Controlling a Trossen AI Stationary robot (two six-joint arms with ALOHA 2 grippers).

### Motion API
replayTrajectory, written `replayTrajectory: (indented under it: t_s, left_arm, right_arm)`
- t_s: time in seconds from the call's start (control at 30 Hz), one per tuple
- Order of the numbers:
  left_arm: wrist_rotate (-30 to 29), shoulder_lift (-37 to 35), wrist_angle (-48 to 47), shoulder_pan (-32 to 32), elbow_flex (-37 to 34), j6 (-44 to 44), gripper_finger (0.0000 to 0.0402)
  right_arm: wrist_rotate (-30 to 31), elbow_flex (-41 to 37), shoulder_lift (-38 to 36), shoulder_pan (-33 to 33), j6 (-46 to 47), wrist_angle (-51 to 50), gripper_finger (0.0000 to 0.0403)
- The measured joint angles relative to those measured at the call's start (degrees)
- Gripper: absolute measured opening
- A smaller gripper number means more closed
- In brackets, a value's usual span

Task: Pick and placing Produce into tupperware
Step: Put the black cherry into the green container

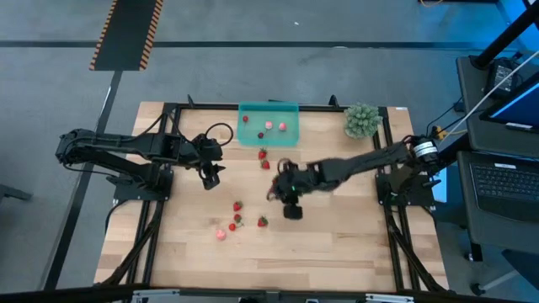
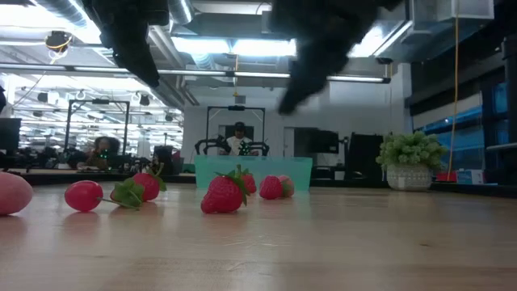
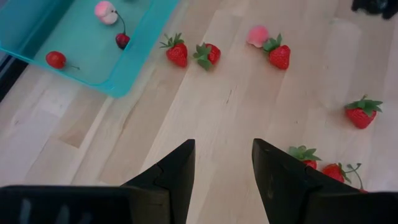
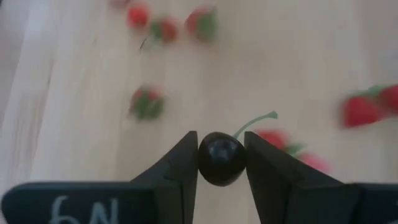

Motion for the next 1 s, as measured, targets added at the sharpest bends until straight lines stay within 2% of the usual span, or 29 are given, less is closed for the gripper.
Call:
replayTrajectory:
  t_s: [0.13,0.23,0.33,0.43,0.57,0.77,0.9,1.0]
  left_arm:
    - [-0.07,0.00,0.00,0.00,0.00,0.01,0.0151]
    - [-3.15,0.02,0.00,0.00,0.00,-0.02,0.0151]
    - [-9.14,0.02,0.21,0.02,-0.01,1.08,0.0151]
    - [-13.00,0.22,2.44,0.04,-0.02,6.61,0.0151]
    - [-12.17,0.35,9.29,-0.19,-0.02,16.50,0.0151]
    - [-5.75,1.40,21.41,-2.14,-0.02,31.81,0.0151]
    - [-5.67,2.80,25.40,-4.27,-0.02,37.85,0.0151]
    - [-5.62,4.28,27.63,-5.51,-0.08,39.28,0.0151]
  right_arm:
    - [-0.07,6.47,-0.02,-4.74,-1.85,-2.84,0.0114]
    - [-1.01,9.71,-0.09,-8.31,-6.52,-3.35,0.0114]
    - [-7.82,11.54,-0.09,-11.33,-11.35,-2.87,0.0114]
    - [-16.14,11.67,-0.09,-13.38,-14.85,-1.02,0.0114]
    - [-25.20,11.67,-0.09,-14.78,-15.25,3.88,0.0114]
    - [-31.50,11.67,-0.09,-15.02,-14.74,9.06,0.0115]
    - [-32.63,11.65,-0.09,-14.98,-13.43,9.05,0.0114]
    - [-32.63,11.65,-0.09,-15.02,-13.35,9.43,0.0115]
